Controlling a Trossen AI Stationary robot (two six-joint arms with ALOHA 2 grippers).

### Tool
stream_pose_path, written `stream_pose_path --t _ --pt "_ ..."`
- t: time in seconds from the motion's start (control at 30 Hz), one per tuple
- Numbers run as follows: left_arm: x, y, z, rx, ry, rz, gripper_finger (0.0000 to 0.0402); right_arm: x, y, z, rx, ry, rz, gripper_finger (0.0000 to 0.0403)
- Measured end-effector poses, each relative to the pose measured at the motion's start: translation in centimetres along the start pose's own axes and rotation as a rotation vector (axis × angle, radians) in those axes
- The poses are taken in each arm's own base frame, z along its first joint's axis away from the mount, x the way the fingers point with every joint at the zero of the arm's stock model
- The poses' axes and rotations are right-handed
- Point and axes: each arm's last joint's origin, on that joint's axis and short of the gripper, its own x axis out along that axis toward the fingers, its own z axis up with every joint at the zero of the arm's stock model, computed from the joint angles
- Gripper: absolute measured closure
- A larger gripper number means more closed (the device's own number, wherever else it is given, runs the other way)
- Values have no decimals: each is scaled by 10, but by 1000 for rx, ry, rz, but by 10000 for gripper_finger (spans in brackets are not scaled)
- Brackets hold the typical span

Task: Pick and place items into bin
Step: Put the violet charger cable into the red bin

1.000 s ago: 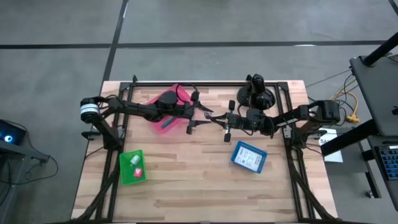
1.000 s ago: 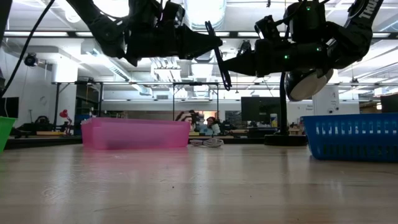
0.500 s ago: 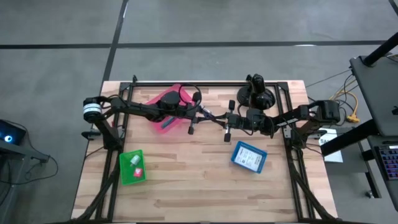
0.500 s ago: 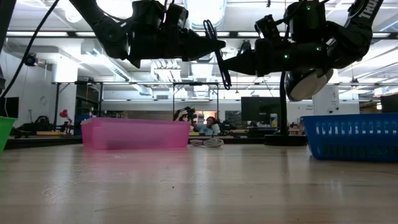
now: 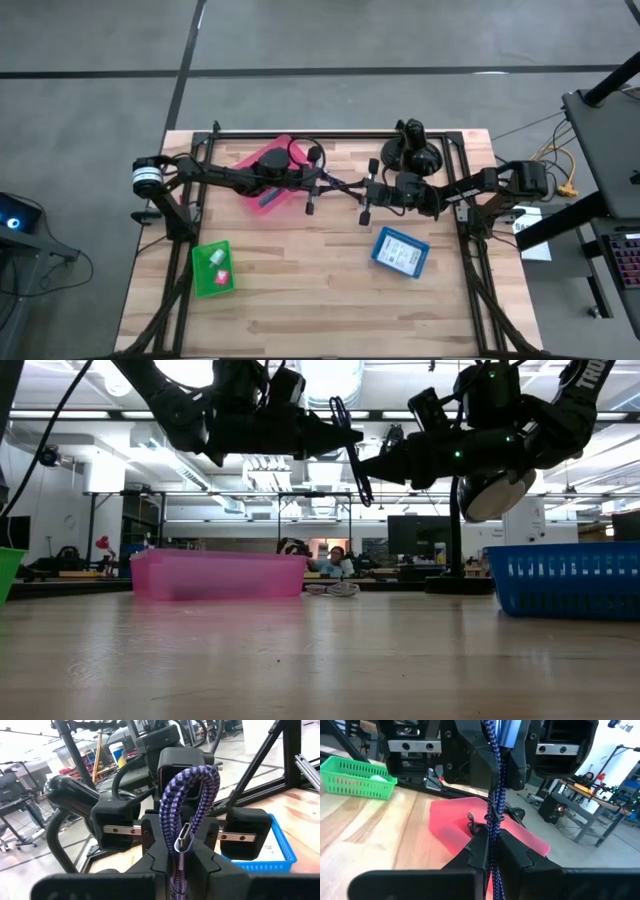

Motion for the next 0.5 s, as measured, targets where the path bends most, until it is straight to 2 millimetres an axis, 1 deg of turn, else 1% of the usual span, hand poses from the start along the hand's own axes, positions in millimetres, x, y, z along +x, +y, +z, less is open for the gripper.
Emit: stream_pose_path --t 0.13,0.4,0.5 --pt "0 2 2 3 -1 17 387 0 1 -1 22 9 6 356" --pt "-2 5 6 11 -7 51 384 -1 1 -5 28 44 -29 266" --pt "-3 8 8 11 35 174 387 -1 1 -5 28 41 -38 239"
